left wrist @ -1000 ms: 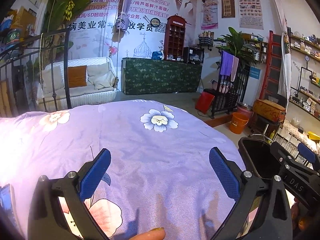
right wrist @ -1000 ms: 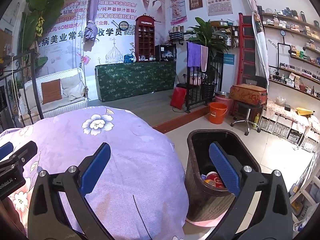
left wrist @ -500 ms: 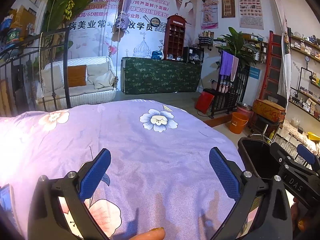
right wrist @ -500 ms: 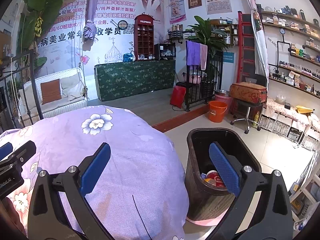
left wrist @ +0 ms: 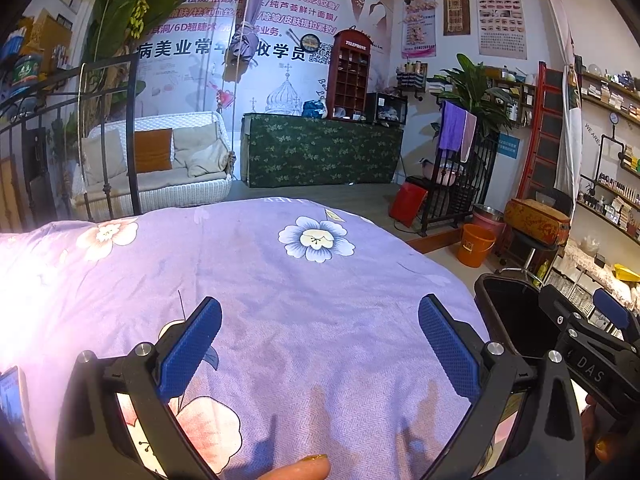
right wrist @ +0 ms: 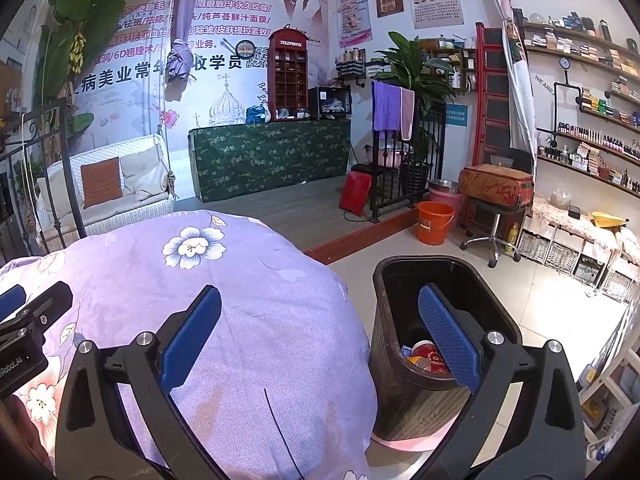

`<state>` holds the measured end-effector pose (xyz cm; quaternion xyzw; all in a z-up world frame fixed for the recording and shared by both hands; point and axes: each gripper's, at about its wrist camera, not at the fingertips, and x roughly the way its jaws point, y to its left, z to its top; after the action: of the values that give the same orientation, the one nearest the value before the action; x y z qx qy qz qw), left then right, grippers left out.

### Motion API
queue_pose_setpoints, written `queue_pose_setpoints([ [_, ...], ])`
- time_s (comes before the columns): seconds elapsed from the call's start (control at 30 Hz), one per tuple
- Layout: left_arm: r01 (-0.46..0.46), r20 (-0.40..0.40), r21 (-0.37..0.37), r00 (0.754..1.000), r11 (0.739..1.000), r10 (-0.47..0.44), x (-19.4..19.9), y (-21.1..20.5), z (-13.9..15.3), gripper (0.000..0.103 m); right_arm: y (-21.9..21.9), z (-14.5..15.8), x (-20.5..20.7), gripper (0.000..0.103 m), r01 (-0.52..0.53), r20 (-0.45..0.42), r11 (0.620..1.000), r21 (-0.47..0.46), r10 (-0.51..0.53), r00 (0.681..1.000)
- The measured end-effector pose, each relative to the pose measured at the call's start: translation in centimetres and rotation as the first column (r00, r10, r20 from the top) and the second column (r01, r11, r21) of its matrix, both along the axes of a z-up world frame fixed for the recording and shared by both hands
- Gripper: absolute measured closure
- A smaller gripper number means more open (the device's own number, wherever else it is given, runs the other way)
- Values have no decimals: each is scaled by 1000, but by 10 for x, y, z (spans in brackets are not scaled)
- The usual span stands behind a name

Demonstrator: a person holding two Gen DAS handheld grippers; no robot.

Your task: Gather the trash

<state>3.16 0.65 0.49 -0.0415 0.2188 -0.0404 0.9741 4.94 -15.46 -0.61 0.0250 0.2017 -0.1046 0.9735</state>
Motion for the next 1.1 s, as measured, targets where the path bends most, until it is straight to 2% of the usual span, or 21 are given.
queue_pose_setpoints([
  [1.1,7,-5,-2,1000,1000,-7,-4,-4,-1,6,-3,-7,-4,6,12,-5,1000,9,-12,1000],
])
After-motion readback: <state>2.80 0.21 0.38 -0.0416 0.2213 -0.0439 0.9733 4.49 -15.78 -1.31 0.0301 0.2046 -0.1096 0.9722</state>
